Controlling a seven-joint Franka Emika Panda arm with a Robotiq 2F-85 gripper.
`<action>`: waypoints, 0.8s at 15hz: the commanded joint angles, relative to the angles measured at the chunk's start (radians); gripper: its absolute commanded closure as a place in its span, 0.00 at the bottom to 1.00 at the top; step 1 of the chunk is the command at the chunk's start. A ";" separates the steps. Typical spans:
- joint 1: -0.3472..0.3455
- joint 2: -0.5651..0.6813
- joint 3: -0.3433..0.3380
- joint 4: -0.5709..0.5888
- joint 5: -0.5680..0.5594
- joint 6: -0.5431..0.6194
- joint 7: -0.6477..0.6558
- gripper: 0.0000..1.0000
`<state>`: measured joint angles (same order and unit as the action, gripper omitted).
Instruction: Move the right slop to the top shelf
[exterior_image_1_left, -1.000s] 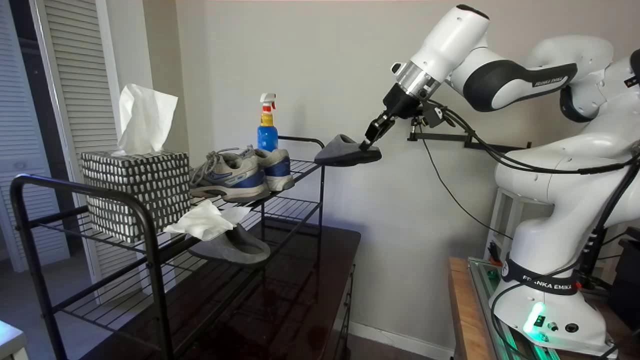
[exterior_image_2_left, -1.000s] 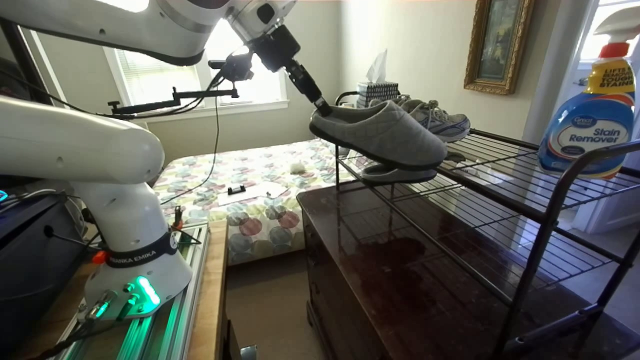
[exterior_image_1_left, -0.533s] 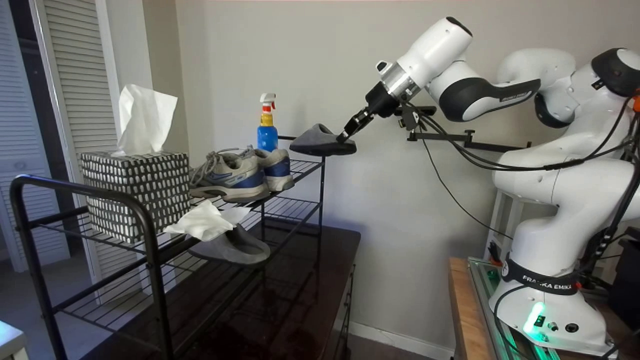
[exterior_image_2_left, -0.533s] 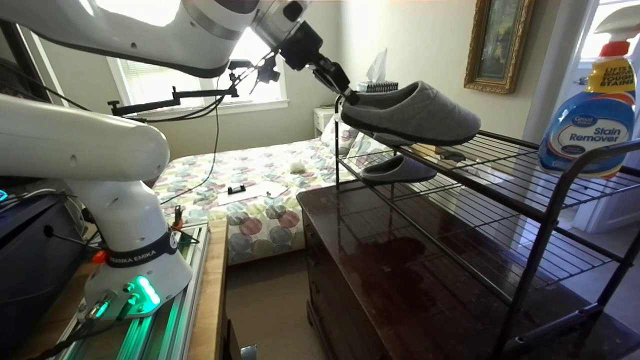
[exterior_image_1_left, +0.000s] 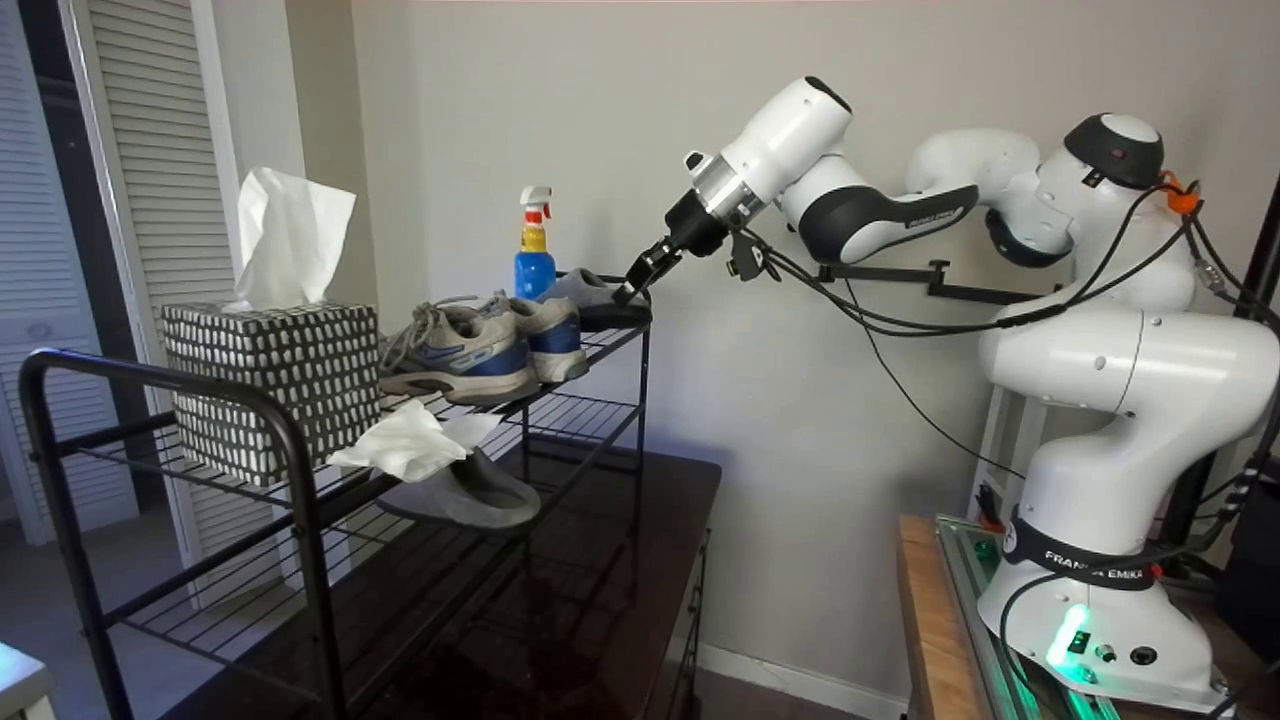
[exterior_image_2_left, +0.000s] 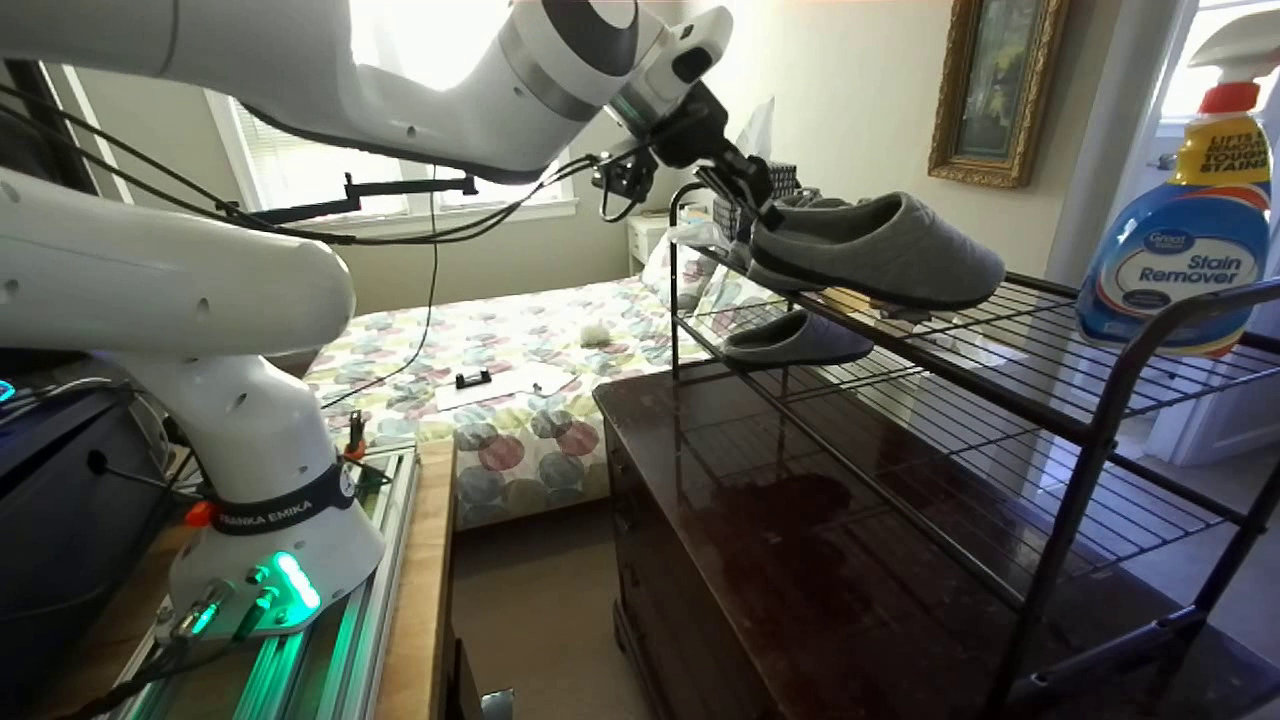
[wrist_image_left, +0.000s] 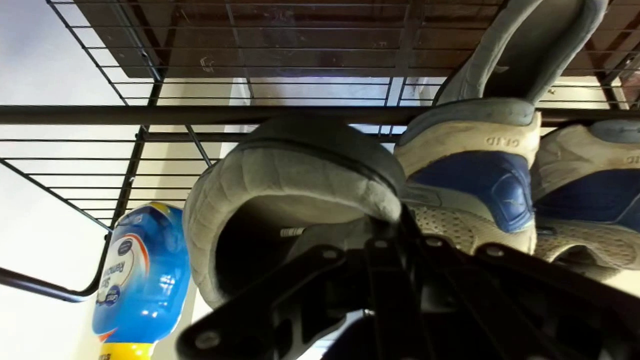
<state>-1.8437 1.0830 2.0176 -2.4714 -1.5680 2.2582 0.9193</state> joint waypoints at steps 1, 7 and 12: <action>0.064 -0.041 -0.043 0.064 -0.081 0.014 0.037 0.99; 0.139 -0.099 -0.072 0.078 -0.172 -0.053 0.029 0.99; 0.212 -0.159 -0.139 0.085 -0.210 -0.126 0.025 0.99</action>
<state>-1.6818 0.9906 1.9178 -2.4201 -1.7260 2.1614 0.9225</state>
